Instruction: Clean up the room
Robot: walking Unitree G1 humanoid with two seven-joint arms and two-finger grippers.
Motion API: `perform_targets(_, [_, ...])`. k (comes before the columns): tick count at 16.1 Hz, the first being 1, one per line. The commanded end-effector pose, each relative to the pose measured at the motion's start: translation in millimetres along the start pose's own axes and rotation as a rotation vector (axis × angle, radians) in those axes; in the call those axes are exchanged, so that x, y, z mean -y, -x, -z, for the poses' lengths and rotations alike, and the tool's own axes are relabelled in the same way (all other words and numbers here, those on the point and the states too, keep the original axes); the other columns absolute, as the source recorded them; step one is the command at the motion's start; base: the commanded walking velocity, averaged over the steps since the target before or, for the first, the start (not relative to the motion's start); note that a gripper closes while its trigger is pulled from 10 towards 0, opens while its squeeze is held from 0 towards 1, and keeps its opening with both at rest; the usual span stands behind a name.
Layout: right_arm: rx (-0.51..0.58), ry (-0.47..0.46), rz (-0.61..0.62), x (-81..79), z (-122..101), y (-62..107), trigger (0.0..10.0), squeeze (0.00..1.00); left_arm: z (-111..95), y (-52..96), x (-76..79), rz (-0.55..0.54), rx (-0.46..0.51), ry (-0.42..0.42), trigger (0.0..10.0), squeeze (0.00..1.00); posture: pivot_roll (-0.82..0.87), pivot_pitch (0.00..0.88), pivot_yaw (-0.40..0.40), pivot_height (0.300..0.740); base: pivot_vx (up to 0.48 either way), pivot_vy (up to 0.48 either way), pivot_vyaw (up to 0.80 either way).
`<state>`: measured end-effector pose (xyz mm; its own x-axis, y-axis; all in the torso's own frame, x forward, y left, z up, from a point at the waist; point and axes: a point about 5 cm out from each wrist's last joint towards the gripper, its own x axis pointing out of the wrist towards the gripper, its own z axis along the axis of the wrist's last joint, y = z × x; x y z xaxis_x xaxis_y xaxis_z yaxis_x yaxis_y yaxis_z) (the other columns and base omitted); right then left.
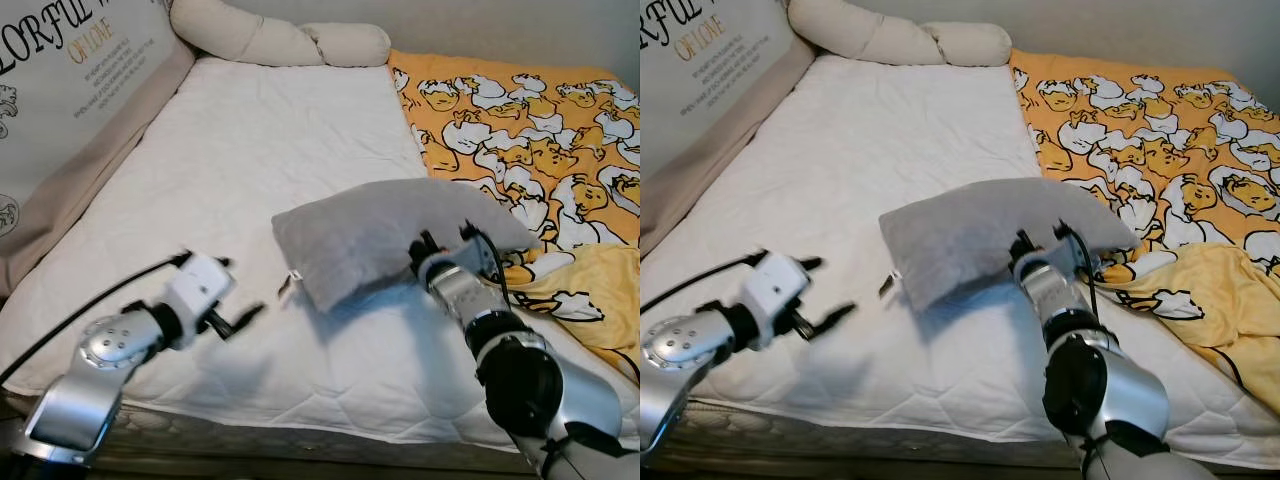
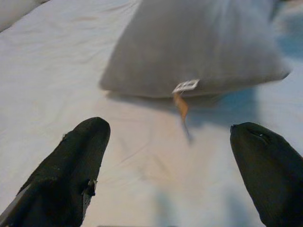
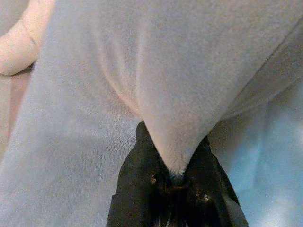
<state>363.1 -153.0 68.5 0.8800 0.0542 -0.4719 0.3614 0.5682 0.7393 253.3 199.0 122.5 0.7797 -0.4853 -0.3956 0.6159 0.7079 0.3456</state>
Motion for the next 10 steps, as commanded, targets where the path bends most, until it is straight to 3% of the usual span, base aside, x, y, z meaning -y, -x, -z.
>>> perform_targets(1, [0.015, 0.028, -0.035, -15.8, -7.8, -1.3, 0.0, 0.0, -2.2, 1.6, -9.1, -0.071, 0.01, 0.003, 10.0, 0.0, 0.12, 0.0, -0.068, 0.74, 0.0, 0.0, 0.0])
perform_targets(3, [0.037, 0.046, -0.099, -35.5, -17.2, -1.7, 0.0, 0.0, -2.2, 4.8, -21.7, -0.189, 0.026, 0.056, 10.0, 0.0, 0.11, 0.0, -0.067, 0.74, 0.0, 0.0, 0.0])
perform_targets(5, [0.045, 0.097, -0.205, -65.0, -27.6, -0.4, 0.0, 0.0, -2.8, 11.6, -46.6, -0.399, 0.045, 0.128, 10.0, 0.0, 0.11, 0.0, -0.074, 0.74, 0.0, 0.0, 0.0])
perform_targets(9, [0.001, 0.3, -0.452, -113.4, -33.5, 7.6, 0.0, 0.0, -3.4, 22.8, -69.3, -0.568, 0.057, 0.165, 10.0, 0.0, 0.12, 0.0, -0.091, 0.74, 0.0, 0.0, 0.0])
perform_targets(10, [-0.007, 0.312, -0.491, -119.3, -34.6, 9.3, 0.0, 0.0, -3.3, 24.4, -71.0, -0.58, 0.057, 0.17, 10.0, 0.0, 0.12, 0.0, -0.092, 0.74, 0.0, 0.0, 0.0])
